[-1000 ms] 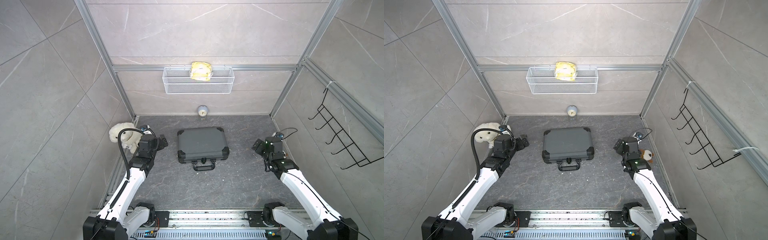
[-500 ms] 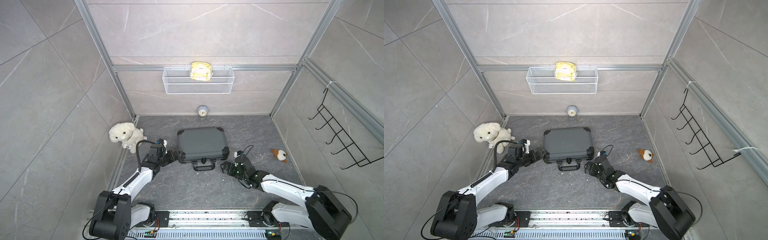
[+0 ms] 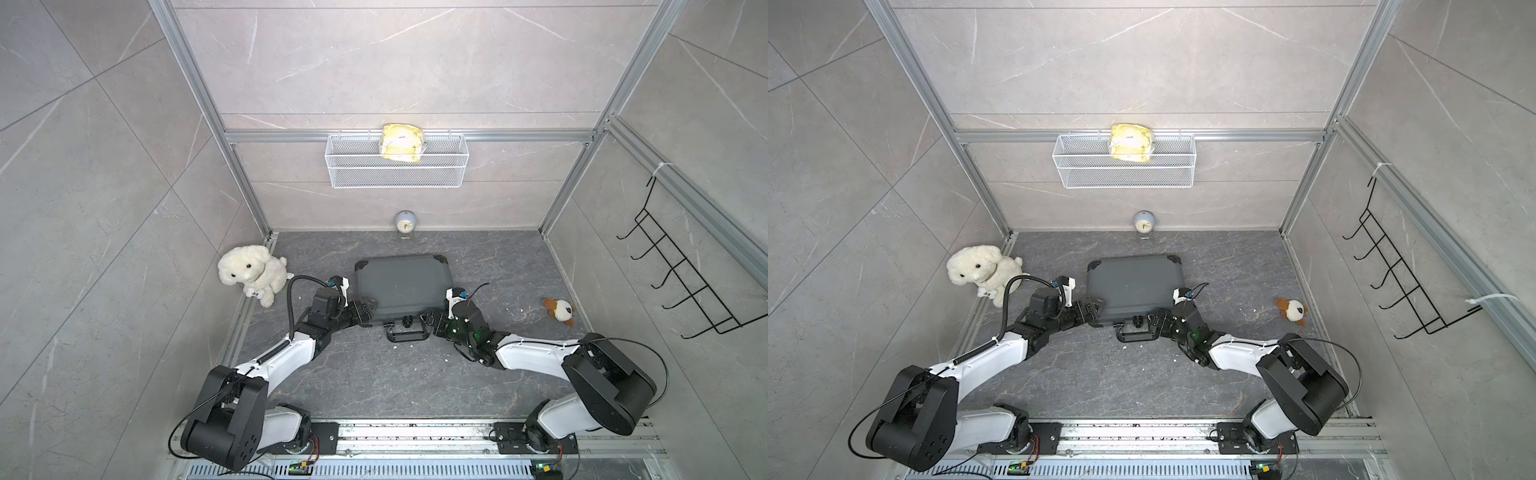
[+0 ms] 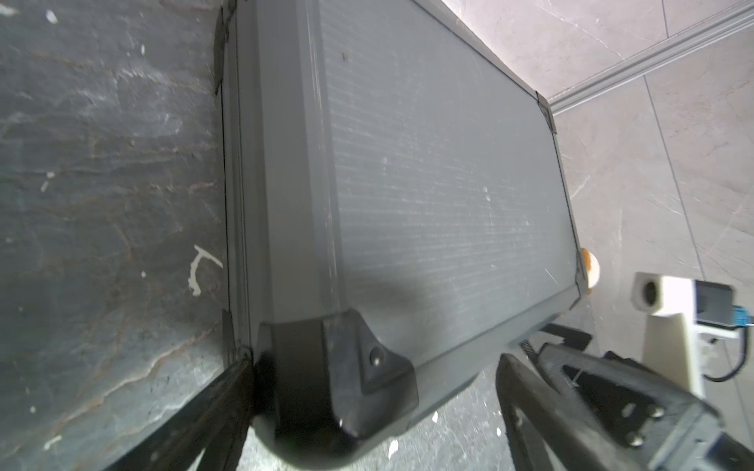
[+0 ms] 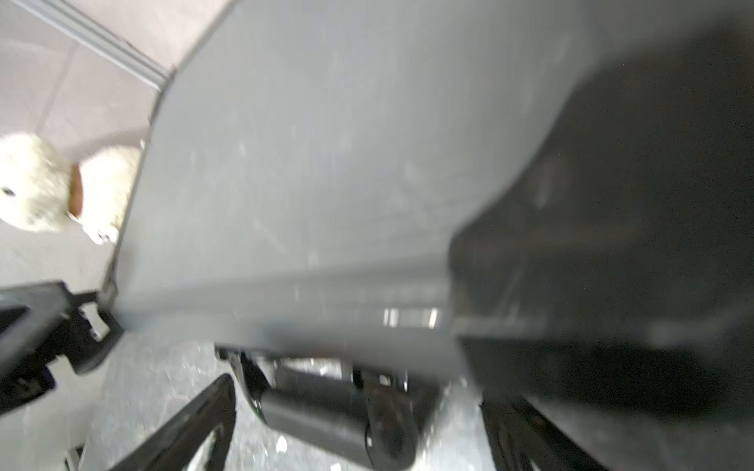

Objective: Open the poker set cases
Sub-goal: Move the poker set case to the center of the board, then adjust the poker set case at the center of the board.

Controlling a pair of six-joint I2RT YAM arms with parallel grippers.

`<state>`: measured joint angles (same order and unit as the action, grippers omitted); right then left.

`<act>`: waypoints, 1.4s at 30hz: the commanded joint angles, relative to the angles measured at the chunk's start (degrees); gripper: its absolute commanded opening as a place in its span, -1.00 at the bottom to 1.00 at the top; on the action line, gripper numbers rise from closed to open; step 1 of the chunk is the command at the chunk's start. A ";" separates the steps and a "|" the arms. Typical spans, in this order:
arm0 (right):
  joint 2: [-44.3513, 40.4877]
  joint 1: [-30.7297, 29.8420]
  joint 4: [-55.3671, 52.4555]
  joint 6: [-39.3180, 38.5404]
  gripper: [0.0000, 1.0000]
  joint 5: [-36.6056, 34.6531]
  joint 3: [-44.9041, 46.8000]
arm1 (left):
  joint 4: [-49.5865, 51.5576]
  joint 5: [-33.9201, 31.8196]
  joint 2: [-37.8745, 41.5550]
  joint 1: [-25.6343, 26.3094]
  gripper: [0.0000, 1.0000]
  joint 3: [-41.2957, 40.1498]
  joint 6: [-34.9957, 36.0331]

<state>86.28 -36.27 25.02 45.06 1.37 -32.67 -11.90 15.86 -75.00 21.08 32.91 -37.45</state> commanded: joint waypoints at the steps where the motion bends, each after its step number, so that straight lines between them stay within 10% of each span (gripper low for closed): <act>1: 1.25 3.85 3.48 -1.76 0.90 1.32 -2.02 | -1.33 5.42 -3.66 4.24 0.84 0.86 -2.57; 17: 2.60 11.13 13.68 -0.99 0.99 13.32 5.83 | 11.03 -5.92 -2.74 10.67 0.82 7.47 3.77; 42: 27.26 5.77 57.16 12.31 1.00 20.30 14.35 | 11.32 -2.07 -6.80 5.90 0.80 10.22 -1.98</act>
<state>112.09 -26.68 86.00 54.11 19.88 -20.25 -0.23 12.38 -80.95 27.24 41.32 -38.63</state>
